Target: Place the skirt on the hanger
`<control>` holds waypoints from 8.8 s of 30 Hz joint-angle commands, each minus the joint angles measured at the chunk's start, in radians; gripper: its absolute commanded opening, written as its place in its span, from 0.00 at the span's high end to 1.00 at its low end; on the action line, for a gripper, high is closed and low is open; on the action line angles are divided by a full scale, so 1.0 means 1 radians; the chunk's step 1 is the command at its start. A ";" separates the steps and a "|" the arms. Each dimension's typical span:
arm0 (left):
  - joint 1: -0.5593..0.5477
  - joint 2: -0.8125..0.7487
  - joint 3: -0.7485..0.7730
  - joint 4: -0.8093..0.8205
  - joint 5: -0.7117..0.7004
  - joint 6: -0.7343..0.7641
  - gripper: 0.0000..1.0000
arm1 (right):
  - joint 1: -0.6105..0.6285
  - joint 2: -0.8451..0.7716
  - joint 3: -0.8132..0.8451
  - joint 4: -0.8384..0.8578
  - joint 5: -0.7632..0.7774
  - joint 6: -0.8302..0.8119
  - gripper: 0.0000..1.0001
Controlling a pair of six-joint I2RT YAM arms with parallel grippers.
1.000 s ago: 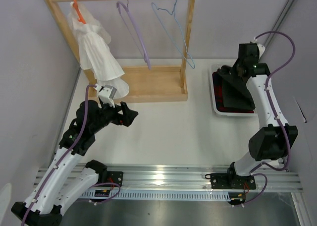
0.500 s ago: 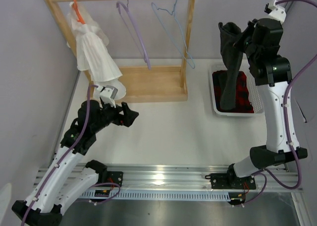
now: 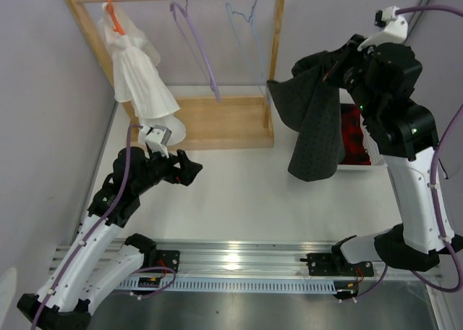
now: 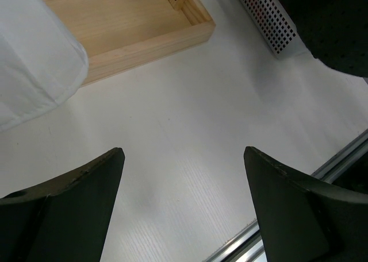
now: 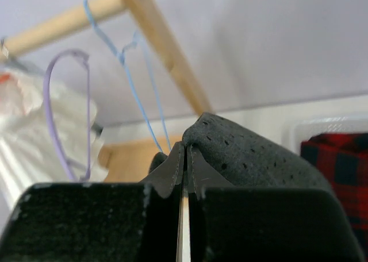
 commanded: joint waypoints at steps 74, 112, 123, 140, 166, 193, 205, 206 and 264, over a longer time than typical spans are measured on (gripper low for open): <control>-0.172 0.383 -0.324 0.547 0.178 -0.466 0.34 | 0.632 0.141 -0.838 -0.175 0.272 0.326 1.00; -0.390 0.951 -0.178 0.559 0.359 -0.322 0.31 | 0.763 -0.375 -1.185 -0.459 0.407 0.855 1.00; -0.413 1.034 -0.160 0.625 0.403 -0.375 0.71 | 0.764 -0.401 -1.177 -0.445 0.429 0.838 1.00; -0.148 0.631 -0.044 0.403 0.382 -0.397 1.00 | 0.550 -0.285 -0.940 -0.171 0.377 0.426 1.00; 0.211 -0.016 -0.227 -0.125 0.297 -0.368 1.00 | 0.677 -0.418 -1.435 0.141 0.188 0.665 0.92; 0.130 0.013 -0.269 -0.102 0.293 -0.385 1.00 | 0.606 -0.295 -1.355 0.121 0.072 0.571 0.39; 0.127 0.010 -0.263 -0.113 0.293 -0.375 1.00 | 0.601 -0.353 -1.409 0.020 0.047 0.586 0.59; 0.127 0.007 -0.263 -0.114 0.293 -0.375 1.00 | 0.600 -0.363 -1.421 0.015 0.045 0.585 0.58; 0.136 0.045 0.672 -0.266 0.077 -0.328 1.00 | 0.259 -0.495 -0.625 0.081 0.019 0.260 1.00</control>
